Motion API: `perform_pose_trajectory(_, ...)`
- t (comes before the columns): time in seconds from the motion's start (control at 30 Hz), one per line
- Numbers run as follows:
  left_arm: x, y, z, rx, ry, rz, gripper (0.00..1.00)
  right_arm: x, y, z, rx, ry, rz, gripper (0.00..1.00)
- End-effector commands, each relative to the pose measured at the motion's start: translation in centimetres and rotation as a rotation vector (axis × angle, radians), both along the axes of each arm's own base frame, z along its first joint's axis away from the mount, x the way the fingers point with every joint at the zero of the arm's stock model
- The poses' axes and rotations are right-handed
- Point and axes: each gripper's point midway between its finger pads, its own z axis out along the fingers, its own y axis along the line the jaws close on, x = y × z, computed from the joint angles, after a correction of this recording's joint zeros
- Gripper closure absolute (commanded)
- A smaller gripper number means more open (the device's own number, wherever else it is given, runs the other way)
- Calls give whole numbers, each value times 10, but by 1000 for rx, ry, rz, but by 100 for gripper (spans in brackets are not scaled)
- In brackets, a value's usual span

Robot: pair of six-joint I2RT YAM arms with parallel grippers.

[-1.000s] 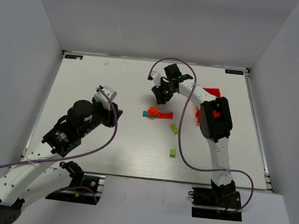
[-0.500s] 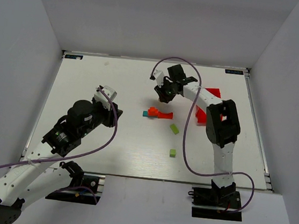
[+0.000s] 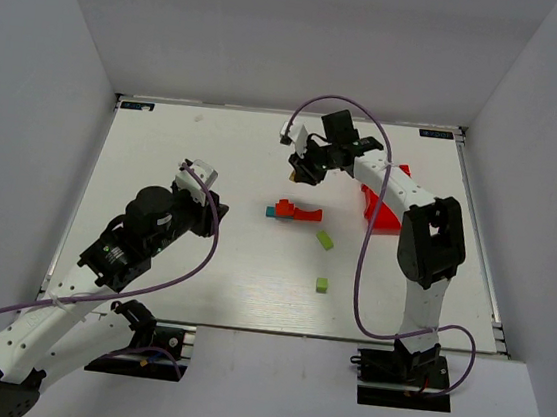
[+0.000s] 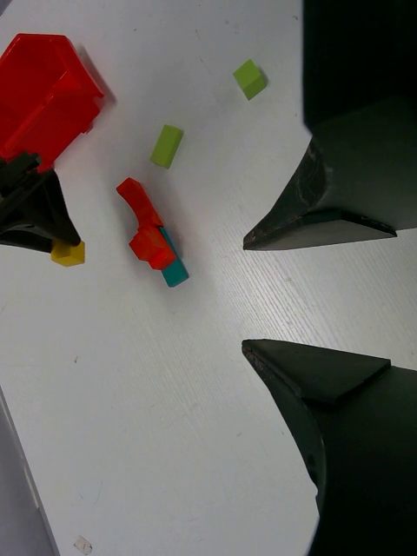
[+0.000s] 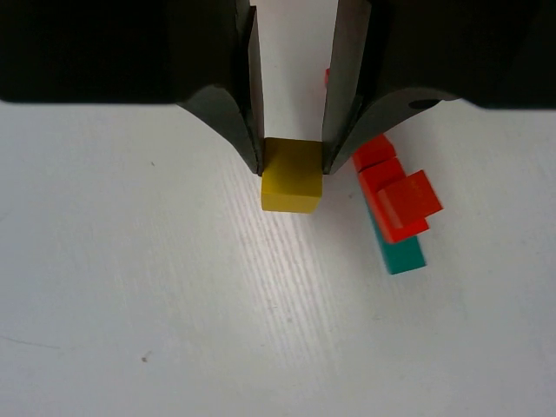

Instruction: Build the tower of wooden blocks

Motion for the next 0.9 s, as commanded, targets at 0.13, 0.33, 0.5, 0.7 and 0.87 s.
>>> perform_pose_trajectory(0.13, 0, 3, 3, -8, -11, 10, 44, -46, 12, 14, 54, 71, 225, 93)
perform_pose_trajectory(0.33, 0, 3, 3, -8, -11, 10, 44, -58, 16, 6, 35, 105, 283, 91)
perform_pose_trajectory(0.5, 0, 3, 3, -8, -11, 10, 44, -66, 23, 2, 4, 106, 328, 91)
perform_pose_trajectory(0.7, -2, 4, 3, -8, -11, 10, 44, -66, 29, 4, -24, 90, 346, 91)
perform_pose_trajectory(0.87, -2, 4, 3, -8, -11, 10, 44, -66, 33, -2, -53, 89, 364, 90)
